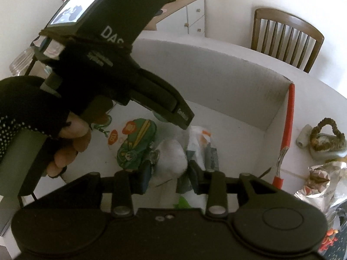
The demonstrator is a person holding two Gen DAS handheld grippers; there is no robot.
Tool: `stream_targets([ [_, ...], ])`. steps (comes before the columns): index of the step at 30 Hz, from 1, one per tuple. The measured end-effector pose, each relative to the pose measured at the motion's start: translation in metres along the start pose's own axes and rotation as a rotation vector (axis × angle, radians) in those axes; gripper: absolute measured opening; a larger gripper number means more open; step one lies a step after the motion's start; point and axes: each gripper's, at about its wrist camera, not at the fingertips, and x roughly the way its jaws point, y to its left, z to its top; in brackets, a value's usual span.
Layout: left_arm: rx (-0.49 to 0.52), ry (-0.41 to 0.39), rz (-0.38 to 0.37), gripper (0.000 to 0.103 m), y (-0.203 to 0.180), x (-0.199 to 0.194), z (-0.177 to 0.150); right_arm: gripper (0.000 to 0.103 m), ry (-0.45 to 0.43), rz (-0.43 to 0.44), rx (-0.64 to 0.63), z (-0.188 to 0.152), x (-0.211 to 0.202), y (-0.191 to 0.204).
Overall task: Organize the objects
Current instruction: 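Lower both held items into the cardboard box and open both tools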
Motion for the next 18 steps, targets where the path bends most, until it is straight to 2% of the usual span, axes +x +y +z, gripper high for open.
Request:
stream_targets([
  [3,-0.020,0.009,-0.008,0.040,0.002,0.000,0.000,0.044,0.000,-0.001,0.003,0.000,0.000,-0.001],
  [6,-0.040,0.011,-0.019,0.049,0.006,0.000,0.001,0.045,-0.006,-0.001,0.009,-0.002,-0.003,-0.002],
  [18,-0.052,-0.076,-0.021,0.049,0.002,-0.035,-0.007,0.046,-0.074,0.024,0.025,0.000,-0.039,-0.014],
])
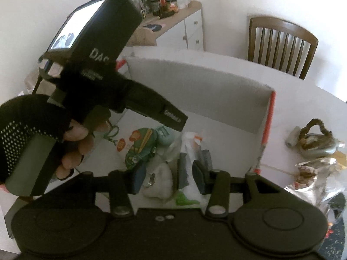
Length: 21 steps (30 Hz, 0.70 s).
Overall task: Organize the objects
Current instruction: 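Lower both held items into the cardboard box and open both tools, then withdraw both tools from the box back over the table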
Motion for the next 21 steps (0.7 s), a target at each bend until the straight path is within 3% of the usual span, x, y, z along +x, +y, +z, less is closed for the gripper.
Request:
stream_targets([
  [11,0.017,-0.146,0.013,0.049,-0.022,-0.064,-0.008,0.046,-0.099,0.002,0.007,0.000,-0.057,-0.008],
  [21,0.069,-0.283,0.022,0.049,-0.064,-0.119,-0.031,0.054,-0.182,0.013,0.037,-0.020,-0.112,-0.032],
])
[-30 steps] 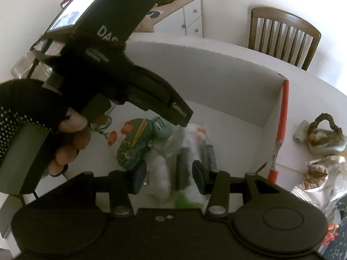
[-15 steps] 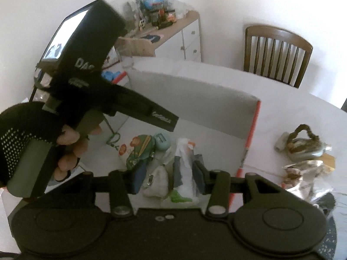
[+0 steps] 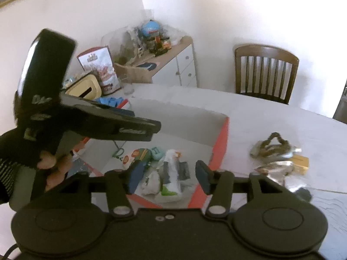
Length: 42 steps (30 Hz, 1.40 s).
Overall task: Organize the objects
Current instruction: 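Withdraw both tools from the box back over the table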
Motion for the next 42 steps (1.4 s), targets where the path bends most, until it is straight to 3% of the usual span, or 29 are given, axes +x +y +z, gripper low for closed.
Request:
stream_targets([
  [4,0.005,-0.040,-0.010,0.056,-0.018,-0.022,-0.004,0.059,-0.029,-0.006,0.015,-0.007,-0.022,-0.012],
  [19,-0.026,-0.099,-0.051,0.058,-0.073,-0.061,-0.023,0.080,-0.121,-0.039,0.037,-0.038,-0.083,-0.066],
  [21,-0.035,-0.103,-0.058,0.066,-0.080,-0.062,-0.025,0.084,-0.130,-0.044,0.035,-0.043,-0.089,-0.073],
  [22,-0.039,-0.107,-0.059,0.076,-0.084,-0.062,-0.026,0.085,-0.133,-0.049,0.034,-0.045,-0.091,-0.077],
  [27,-0.034,-0.135,-0.056,0.078,-0.101,-0.064,-0.030,0.094,-0.158,-0.065,0.028,-0.056,-0.102,-0.095],
  [42,-0.021,-0.133,-0.030,0.088,-0.142,-0.057,-0.032,0.095,-0.148,-0.101,0.095,-0.077,-0.119,-0.150],
])
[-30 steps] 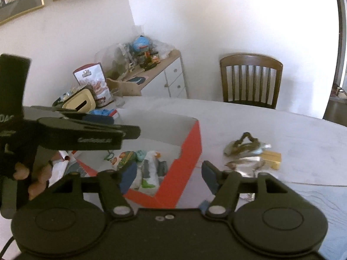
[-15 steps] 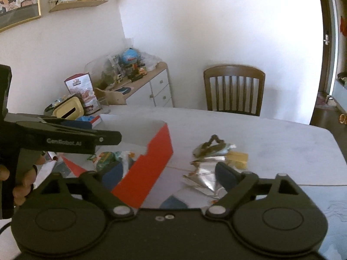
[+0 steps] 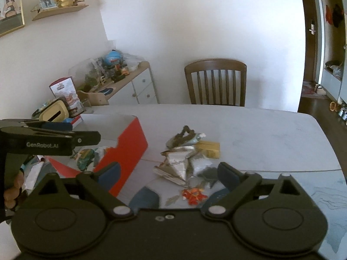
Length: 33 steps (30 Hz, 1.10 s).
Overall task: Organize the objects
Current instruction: 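Withdraw both tools from the box back over the table, then grasp the silver snack bag with the left tool while the right tool grasps the red toy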
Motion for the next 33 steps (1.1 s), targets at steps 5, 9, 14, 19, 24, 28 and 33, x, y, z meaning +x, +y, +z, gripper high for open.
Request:
stream_targets([
  [5,-0.014,-0.008,-0.007,0.095,-0.005,0.005,-0.002,0.095,0.003,-0.015,-0.007,-0.003,-0.001,-0.012],
  [9,0.002,0.000,0.000,0.096,-0.014,0.012,-0.006,0.095,0.008,-0.030,-0.017,-0.006,0.001,-0.021],
  [14,-0.010,0.012,-0.008,0.096,-0.021,0.028,-0.016,0.095,0.017,-0.063,-0.025,-0.010,0.006,-0.034],
  [19,-0.026,0.019,-0.003,0.096,-0.026,0.051,-0.026,0.095,0.041,-0.093,-0.106,-0.022,0.021,-0.040],
  [24,-0.012,0.022,0.015,0.096,-0.034,0.077,-0.031,0.095,0.080,-0.092,-0.114,-0.036,0.041,-0.044],
  [28,0.002,0.039,0.023,0.096,-0.042,0.099,-0.033,0.095,0.108,-0.087,-0.118,-0.045,0.059,-0.045],
  [33,0.027,0.083,0.016,0.096,-0.052,0.131,-0.035,0.093,0.151,-0.078,-0.119,-0.053,0.082,-0.047],
])
